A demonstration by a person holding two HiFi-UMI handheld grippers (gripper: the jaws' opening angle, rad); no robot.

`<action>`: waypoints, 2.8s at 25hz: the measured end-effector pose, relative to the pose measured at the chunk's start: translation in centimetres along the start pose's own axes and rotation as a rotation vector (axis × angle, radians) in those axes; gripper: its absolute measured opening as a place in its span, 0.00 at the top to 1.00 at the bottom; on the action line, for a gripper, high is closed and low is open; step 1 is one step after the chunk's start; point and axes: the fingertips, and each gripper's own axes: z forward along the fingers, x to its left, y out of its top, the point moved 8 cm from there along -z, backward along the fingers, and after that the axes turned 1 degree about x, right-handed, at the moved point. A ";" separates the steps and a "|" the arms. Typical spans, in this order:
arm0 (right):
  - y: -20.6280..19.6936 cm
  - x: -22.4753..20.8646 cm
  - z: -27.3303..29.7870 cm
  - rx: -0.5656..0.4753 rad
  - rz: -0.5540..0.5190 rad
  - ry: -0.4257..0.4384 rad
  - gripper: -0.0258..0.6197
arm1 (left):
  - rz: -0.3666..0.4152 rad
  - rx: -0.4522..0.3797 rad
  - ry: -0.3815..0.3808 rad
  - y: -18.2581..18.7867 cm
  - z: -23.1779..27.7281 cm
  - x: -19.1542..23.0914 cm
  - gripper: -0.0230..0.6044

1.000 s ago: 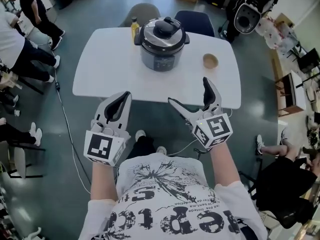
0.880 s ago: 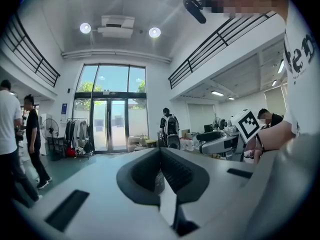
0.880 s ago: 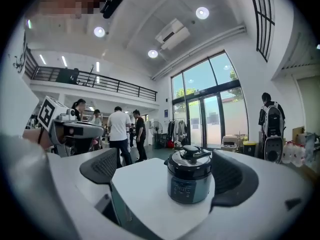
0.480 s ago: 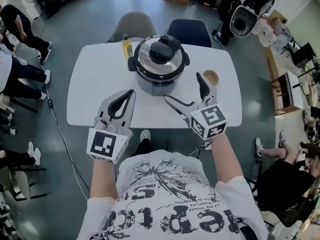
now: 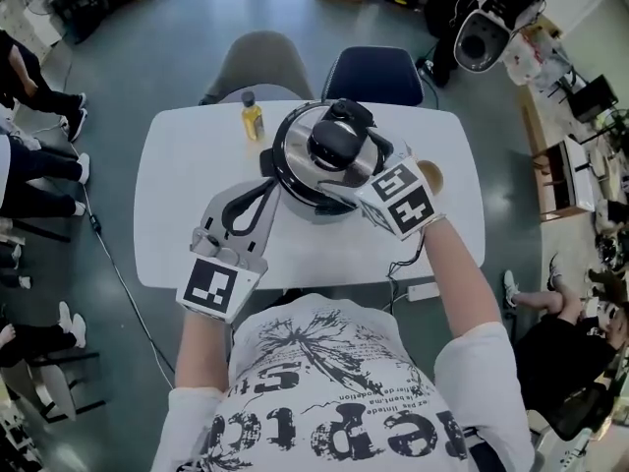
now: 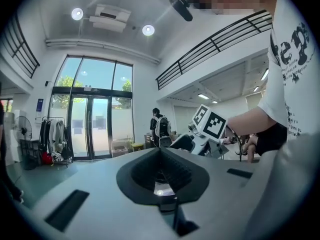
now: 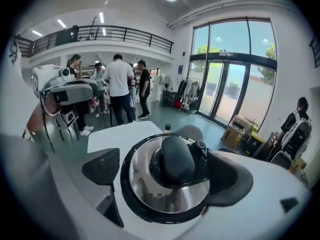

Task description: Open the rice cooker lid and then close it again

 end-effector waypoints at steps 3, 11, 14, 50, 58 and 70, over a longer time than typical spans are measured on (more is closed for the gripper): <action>0.6 -1.0 3.0 0.114 -0.058 0.003 0.18 | -0.001 0.005 -0.025 -1.0 0.9 2.1 0.94; 1.2 -3.6 7.5 0.339 -0.070 0.079 0.29 | -0.024 0.020 -0.049 -2.3 2.8 5.6 0.94; 1.6 -3.6 7.9 0.375 -0.075 0.106 0.39 | -0.018 0.022 -0.067 -2.3 3.3 6.0 0.94; 3.7 -4.1 4.6 0.386 -0.010 0.067 0.51 | -0.003 -0.010 -0.034 -0.2 2.1 5.9 0.94; 0.1 -4.7 -0.7 0.344 0.013 0.068 0.51 | -0.001 -0.015 -0.008 0.9 2.7 0.6 0.94; -7.8 -5.0 -9.9 0.353 0.003 0.135 0.51 | -0.007 0.015 0.066 2.6 3.4 -11.5 0.94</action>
